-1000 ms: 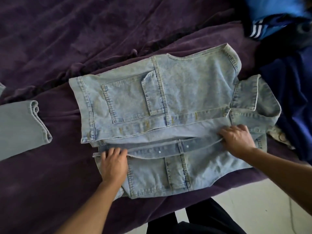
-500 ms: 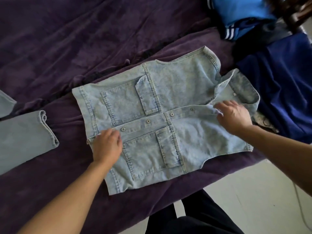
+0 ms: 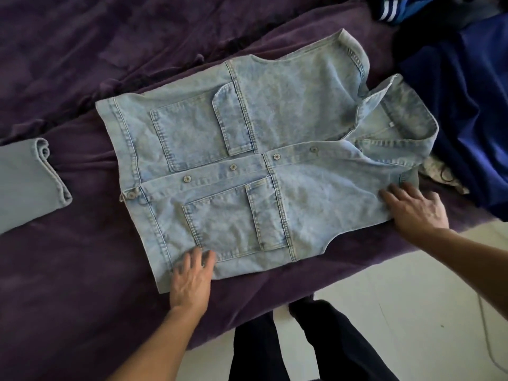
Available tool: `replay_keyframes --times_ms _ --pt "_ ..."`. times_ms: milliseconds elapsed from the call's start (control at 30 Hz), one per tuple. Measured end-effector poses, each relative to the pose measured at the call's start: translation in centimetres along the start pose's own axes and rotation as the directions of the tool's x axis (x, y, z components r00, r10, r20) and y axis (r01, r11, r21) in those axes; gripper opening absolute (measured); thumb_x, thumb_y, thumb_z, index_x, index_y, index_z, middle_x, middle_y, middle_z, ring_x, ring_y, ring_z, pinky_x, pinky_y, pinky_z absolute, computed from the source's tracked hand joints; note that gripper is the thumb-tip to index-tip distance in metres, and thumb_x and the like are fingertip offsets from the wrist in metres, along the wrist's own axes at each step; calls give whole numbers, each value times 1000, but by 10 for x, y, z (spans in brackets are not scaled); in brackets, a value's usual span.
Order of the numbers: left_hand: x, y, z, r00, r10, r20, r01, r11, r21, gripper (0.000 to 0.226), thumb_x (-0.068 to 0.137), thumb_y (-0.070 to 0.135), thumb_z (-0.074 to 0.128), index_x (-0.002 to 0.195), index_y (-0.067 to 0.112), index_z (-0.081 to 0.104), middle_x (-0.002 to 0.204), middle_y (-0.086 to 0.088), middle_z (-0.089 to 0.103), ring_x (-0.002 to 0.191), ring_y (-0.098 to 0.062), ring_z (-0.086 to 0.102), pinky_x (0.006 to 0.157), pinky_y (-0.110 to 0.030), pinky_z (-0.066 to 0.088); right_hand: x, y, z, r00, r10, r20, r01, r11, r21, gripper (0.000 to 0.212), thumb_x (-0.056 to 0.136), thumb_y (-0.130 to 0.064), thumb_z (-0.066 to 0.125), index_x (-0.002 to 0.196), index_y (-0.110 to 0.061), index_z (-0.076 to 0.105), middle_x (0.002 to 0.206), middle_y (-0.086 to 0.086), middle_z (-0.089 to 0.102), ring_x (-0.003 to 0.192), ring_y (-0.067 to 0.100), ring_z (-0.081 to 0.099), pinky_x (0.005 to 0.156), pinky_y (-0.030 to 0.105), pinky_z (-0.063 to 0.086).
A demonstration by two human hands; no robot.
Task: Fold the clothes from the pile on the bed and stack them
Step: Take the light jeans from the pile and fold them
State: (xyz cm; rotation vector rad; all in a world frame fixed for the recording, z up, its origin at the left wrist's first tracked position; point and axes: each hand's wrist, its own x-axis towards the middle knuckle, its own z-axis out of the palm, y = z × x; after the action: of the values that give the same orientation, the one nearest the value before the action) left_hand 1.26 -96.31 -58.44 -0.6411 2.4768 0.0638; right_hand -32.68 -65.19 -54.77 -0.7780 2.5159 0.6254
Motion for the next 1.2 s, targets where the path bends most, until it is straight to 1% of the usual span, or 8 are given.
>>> replay_keyframes --times_ms 100,200,433,567,700,800,933,1200 --pt "3 3 -12 997 -76 -26 74 996 -46 36 61 -4 73 91 13 66 87 -8 60 79 -30 60 51 -38 49 0 7 7 996 -13 -84 17 999 51 33 90 -22 51 121 -26 61 128 -6 61 125 18 49 85 39 39" --pt "-15 8 -27 993 -115 -18 113 990 -84 30 79 -1 53 103 14 63 92 -4 65 93 -27 58 65 -38 47 -15 18 -9 998 -7 -67 10 999 39 25 87 -33 55 111 -31 63 119 -10 64 117 14 55 86 35 38" --pt "-101 16 -41 986 -160 51 163 983 -78 36 58 -1 71 88 19 73 75 2 69 77 -25 66 69 -36 49 -60 42 -57 999 -53 -11 53 997 -65 28 94 -35 41 114 -37 60 117 -12 66 110 12 62 89 29 43" --pt "-119 18 -59 985 -155 75 160 985 -60 33 83 9 51 112 24 60 109 4 66 110 -19 56 94 -35 36 -71 46 -65 992 -97 85 106 988 -114 29 97 -30 36 117 -36 57 119 -11 63 111 13 61 85 29 44" --pt "-110 11 -96 978 -201 61 200 980 23 28 89 10 40 106 26 54 113 6 62 112 -18 53 93 -32 32 -61 49 -78 988 -97 124 108 991 -81 30 96 -26 37 116 -32 59 120 -5 63 112 19 61 85 31 46" --pt "-90 -4 -129 966 -257 -2 257 966 -8 31 89 8 40 111 24 55 115 4 63 110 -20 55 84 -31 34 -38 51 -102 996 -77 43 76 997 34 25 91 -27 47 112 -31 59 119 3 64 108 26 62 84 33 47" --pt "-33 -45 -161 939 -325 -110 320 945 -64 41 86 7 43 120 23 59 114 -3 66 108 -24 57 92 -36 38 9 45 -155 996 -10 -85 28 976 216 31 92 -18 45 120 -24 58 119 13 62 107 34 59 83 38 43" --pt "120 -106 -238 864 -451 -224 381 876 -296 33 86 0 47 112 10 63 112 -25 62 106 -42 54 93 -45 38 142 10 -232 970 80 -228 -1 945 327 22 87 -6 49 109 -9 51 110 25 59 100 43 57 72 40 39"
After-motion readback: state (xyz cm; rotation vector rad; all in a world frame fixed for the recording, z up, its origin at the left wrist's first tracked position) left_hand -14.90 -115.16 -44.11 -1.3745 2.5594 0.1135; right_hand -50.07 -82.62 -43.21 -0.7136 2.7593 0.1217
